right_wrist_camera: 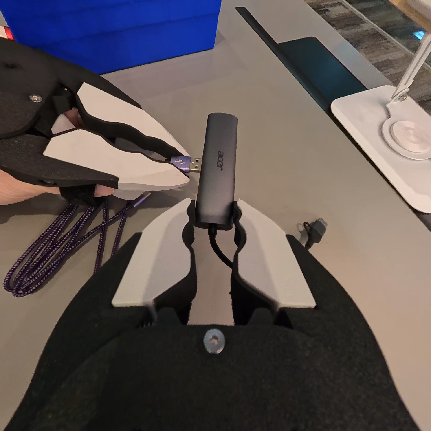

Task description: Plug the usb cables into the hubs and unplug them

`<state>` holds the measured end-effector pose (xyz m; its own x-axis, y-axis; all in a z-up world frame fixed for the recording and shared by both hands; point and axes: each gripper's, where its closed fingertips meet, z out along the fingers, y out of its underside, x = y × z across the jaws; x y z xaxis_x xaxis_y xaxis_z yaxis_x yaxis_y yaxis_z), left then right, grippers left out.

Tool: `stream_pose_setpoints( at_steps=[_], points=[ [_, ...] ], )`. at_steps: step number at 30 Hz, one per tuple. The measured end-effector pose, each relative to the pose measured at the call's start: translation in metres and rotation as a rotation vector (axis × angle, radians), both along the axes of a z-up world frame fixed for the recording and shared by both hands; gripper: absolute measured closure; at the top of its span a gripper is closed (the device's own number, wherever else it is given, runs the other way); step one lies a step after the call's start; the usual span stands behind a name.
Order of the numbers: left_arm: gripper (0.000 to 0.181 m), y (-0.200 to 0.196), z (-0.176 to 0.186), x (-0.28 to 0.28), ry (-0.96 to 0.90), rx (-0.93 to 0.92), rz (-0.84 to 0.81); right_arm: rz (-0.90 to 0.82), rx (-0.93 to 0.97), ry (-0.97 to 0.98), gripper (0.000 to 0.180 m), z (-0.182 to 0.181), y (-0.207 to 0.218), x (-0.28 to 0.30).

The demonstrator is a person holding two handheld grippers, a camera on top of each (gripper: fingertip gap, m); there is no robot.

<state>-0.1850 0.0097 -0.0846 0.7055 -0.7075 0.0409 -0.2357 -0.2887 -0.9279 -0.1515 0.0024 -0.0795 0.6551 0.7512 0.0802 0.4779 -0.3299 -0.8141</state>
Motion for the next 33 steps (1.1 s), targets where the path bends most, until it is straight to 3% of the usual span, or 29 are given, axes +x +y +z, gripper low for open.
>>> stream_pose_setpoints(
  at_steps=[12,21,33],
  points=[
    [0.165,0.0,-0.007,0.0,0.021,-0.023,0.002,-0.009,-0.131,0.063,0.149,-0.013,-0.001,0.0],
    [0.165,0.0,-0.01,0.001,0.04,-0.015,0.003,-0.008,-0.129,0.045,0.149,-0.016,-0.001,0.0],
    [0.165,0.001,-0.01,0.001,0.035,-0.007,0.013,-0.015,-0.229,0.174,0.149,-0.019,-0.001,-0.001]
  ],
)
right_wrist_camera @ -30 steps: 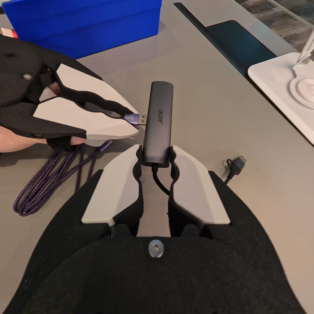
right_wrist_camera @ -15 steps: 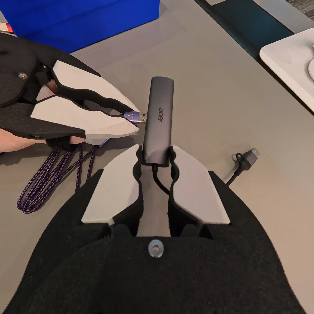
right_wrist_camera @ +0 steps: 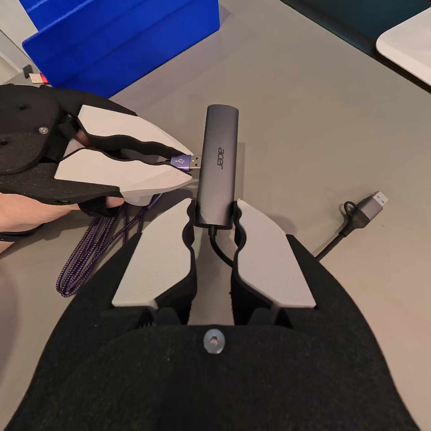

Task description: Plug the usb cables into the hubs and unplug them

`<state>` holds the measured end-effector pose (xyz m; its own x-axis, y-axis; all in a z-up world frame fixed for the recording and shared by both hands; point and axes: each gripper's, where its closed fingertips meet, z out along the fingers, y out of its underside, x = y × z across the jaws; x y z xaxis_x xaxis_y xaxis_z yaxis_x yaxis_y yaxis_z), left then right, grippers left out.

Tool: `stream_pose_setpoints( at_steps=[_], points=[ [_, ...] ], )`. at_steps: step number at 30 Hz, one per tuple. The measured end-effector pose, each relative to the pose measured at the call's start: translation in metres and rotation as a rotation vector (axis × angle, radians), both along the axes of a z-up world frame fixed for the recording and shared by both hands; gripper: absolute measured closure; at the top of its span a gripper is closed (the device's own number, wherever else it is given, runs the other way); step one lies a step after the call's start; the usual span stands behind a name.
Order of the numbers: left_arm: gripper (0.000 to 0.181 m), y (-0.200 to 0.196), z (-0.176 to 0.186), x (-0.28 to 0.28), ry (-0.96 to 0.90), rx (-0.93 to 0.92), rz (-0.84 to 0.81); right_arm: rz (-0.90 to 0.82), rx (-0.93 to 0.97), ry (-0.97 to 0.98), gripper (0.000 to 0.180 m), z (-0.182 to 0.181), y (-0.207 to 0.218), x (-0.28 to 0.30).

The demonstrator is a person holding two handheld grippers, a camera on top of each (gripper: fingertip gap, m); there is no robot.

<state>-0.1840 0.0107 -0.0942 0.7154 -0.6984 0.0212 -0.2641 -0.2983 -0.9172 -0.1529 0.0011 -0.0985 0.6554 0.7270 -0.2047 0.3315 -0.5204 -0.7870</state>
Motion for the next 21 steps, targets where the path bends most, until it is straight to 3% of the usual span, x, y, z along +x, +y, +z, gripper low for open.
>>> stream_pose_setpoints(
  at_steps=[14,21],
  points=[
    [0.165,0.0004,0.0004,0.0005,0.002,0.005,0.005,0.006,-0.031,0.036,0.149,-0.0013,0.0003,0.0003],
    [0.165,-0.0013,-0.004,-0.0004,0.039,-0.03,-0.018,0.026,0.043,-0.069,0.15,-0.0029,0.0009,0.0016]
  ],
)
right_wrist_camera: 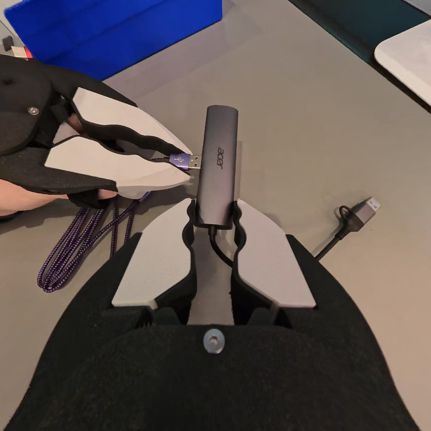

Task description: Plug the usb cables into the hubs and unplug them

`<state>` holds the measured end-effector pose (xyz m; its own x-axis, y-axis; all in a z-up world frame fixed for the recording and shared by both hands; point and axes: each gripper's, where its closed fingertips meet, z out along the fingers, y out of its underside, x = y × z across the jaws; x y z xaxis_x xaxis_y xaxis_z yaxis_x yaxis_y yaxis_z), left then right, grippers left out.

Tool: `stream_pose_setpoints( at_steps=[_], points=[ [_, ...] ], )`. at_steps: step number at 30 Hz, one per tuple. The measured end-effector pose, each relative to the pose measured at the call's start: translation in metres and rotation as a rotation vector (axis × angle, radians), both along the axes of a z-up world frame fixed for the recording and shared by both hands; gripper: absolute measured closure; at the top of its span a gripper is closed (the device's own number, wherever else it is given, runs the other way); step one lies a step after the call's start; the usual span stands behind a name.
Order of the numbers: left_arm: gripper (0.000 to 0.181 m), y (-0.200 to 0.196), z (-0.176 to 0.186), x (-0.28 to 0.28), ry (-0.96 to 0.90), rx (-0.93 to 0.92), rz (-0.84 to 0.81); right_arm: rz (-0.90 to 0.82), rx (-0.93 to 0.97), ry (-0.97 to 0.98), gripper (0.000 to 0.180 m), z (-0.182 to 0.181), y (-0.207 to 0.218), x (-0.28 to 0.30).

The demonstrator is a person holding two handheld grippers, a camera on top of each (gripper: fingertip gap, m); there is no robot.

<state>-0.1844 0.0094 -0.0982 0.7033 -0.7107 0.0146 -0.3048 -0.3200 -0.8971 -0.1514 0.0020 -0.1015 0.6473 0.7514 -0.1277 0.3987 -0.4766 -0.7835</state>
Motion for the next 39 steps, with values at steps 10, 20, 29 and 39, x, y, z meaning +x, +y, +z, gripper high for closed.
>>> stream_pose_setpoints(
  at_steps=[10,20,29,39],
  points=[
    [0.165,-0.0002,-0.0036,-0.0017,0.028,-0.02,0.009,-0.013,-0.009,-0.026,0.149,-0.0031,-0.001,-0.0016],
    [0.165,-0.0002,-0.0041,-0.0025,0.039,-0.015,0.012,-0.001,-0.024,-0.016,0.149,-0.0058,-0.002,-0.003],
    [0.165,-0.0011,-0.0063,-0.0025,0.049,-0.022,0.007,0.011,-0.014,-0.033,0.149,-0.0074,-0.0029,-0.0029],
    [0.165,-0.0043,-0.0073,-0.0015,0.052,-0.031,-0.019,0.05,0.0,-0.052,0.149,-0.0076,-0.0053,-0.0016]
  ],
)
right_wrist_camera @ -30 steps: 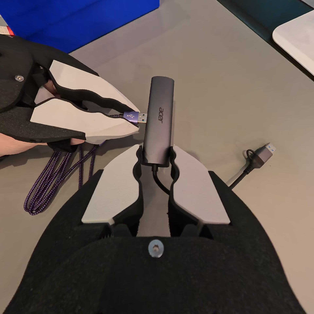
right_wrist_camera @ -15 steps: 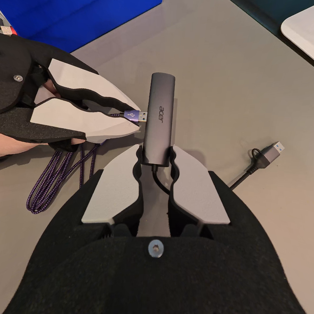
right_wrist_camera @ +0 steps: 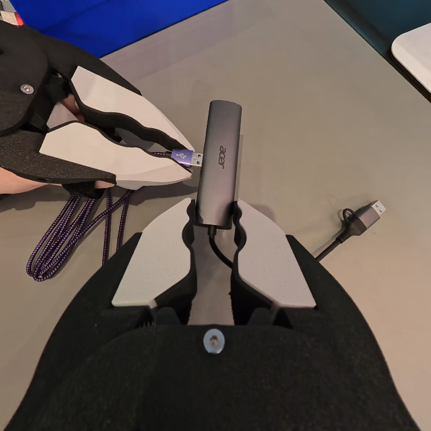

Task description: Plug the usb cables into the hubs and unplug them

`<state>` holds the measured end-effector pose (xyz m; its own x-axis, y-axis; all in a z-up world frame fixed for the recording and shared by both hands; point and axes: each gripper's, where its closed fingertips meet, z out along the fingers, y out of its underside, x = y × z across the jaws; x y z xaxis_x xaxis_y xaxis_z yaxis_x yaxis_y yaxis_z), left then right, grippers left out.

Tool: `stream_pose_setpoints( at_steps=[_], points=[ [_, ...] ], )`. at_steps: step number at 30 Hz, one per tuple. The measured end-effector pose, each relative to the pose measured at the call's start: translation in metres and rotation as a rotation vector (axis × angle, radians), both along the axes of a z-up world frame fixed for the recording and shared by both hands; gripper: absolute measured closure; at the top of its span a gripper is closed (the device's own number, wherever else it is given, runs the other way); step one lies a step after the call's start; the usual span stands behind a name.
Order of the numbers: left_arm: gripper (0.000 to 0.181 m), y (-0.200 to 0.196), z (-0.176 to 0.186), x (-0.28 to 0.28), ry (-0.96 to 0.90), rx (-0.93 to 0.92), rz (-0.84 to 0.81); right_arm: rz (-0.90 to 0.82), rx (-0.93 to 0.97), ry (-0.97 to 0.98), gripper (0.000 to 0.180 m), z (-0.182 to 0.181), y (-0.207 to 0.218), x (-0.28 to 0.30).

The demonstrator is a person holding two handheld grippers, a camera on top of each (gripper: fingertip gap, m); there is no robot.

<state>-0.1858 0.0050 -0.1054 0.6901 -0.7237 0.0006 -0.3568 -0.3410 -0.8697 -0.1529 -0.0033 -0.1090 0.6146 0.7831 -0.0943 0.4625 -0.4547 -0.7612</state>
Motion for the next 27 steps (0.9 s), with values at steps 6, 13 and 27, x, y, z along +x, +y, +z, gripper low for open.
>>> stream_pose_setpoints(
  at_steps=[6,13,27],
  points=[
    [0.165,-0.0008,-0.0001,0.0012,0.004,0.002,-0.004,0.022,0.024,-0.022,0.149,0.0,-0.0002,0.0014],
    [0.165,0.0014,0.0026,-0.0002,0.025,0.038,0.011,-0.025,-0.032,0.052,0.149,0.0031,0.0002,-0.001],
    [0.165,0.0005,-0.0004,-0.0006,0.065,0.043,-0.004,0.017,0.094,-0.125,0.149,0.0006,-0.0001,0.0002]
  ],
)
